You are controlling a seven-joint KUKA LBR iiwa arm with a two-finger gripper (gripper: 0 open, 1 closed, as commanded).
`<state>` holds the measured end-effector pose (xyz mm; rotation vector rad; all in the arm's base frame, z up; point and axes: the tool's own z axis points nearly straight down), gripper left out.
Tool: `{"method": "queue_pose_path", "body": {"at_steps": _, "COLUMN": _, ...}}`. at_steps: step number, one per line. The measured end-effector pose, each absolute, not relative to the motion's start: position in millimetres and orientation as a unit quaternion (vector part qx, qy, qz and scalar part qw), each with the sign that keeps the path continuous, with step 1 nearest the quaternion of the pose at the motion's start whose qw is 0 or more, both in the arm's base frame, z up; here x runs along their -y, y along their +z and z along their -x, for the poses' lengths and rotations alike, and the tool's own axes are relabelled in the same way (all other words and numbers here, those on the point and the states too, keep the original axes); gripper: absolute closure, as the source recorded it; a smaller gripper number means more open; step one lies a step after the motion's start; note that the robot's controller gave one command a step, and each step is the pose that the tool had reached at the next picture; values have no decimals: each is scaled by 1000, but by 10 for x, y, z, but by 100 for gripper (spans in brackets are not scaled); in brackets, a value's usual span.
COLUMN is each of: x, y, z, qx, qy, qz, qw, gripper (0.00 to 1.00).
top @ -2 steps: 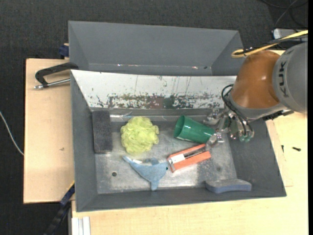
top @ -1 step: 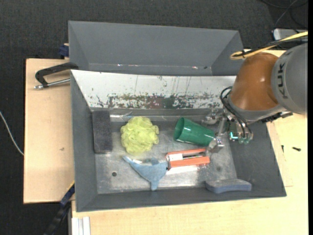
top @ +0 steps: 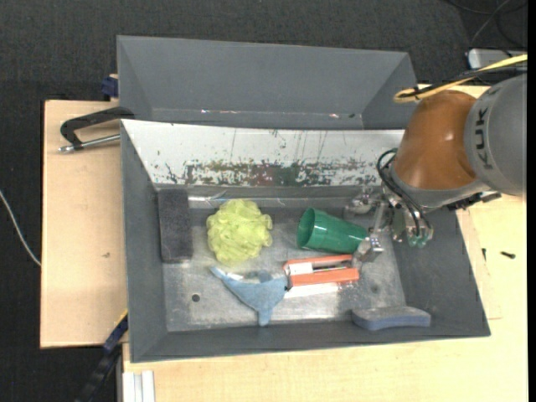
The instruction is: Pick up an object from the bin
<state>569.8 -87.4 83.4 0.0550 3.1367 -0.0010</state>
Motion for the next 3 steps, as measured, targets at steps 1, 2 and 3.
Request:
{"method": "queue_pose_path", "body": {"at_steps": 1, "x": -39, "y": 818, "z": -5478, "qx": -1000, "qy": 0, "qz": -13, "qw": 7, "gripper": 100}}
{"method": "queue_pose_path", "body": {"at_steps": 2, "x": -39, "y": 818, "z": -5478, "qx": -1000, "qy": 0, "qz": -13, "qw": 7, "gripper": 100}}
{"method": "queue_pose_path", "body": {"at_steps": 3, "x": -125, "y": 2102, "z": -5442, "qx": -1000, "qy": 1, "qz": -18, "qw": 3, "gripper": 100}}
